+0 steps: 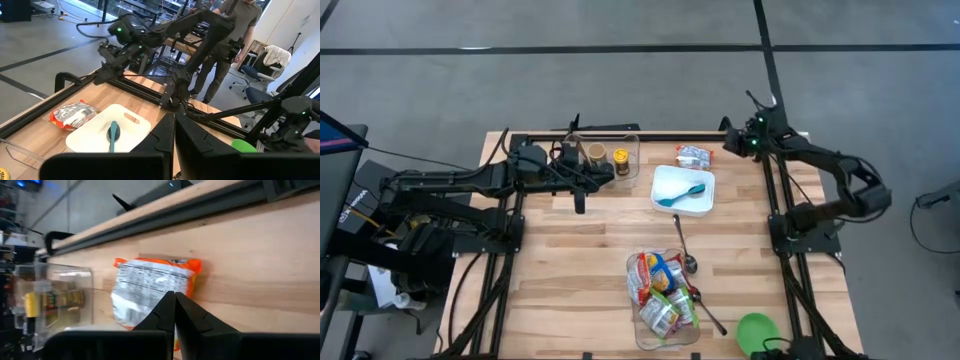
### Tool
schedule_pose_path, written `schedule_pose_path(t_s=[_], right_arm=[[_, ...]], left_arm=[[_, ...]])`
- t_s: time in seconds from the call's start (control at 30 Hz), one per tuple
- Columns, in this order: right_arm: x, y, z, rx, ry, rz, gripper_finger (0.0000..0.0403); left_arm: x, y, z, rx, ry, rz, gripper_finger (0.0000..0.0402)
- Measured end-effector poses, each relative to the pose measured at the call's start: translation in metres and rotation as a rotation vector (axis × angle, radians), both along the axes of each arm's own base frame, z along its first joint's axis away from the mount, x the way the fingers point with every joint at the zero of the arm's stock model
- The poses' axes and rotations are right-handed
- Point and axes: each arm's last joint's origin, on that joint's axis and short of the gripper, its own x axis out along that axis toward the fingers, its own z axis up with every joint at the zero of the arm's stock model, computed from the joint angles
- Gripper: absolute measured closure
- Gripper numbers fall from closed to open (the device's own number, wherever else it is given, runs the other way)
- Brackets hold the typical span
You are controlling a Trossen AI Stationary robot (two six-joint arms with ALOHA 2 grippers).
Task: Pick & Place Food Item
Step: Put the orange noodle pack into the bottom transparent bin
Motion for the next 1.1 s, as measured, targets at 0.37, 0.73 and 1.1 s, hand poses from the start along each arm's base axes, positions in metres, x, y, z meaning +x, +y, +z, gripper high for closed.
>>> schedule_pose_path(t_s=[0.37, 0.73, 1.1], right_arm=[[0.025, -0.036, -0.002, 0.076, 0.078, 0.093, 0.0402], [0.037, -0.060, 0.000, 0.144, 0.178, 0.188, 0.0403], [0.039, -0.062, -0.020, 0.185, 0.210, 0.277, 0.0369]], left_arm=[[0.000, 0.000, 0.000, 0.000, 0.000, 0.000, 0.0394], [0.000, 0.000, 0.000, 0.000, 0.001, 0.000, 0.0393], [0.000, 0.000, 0.000, 0.000, 0.001, 0.000, 0.0393]])
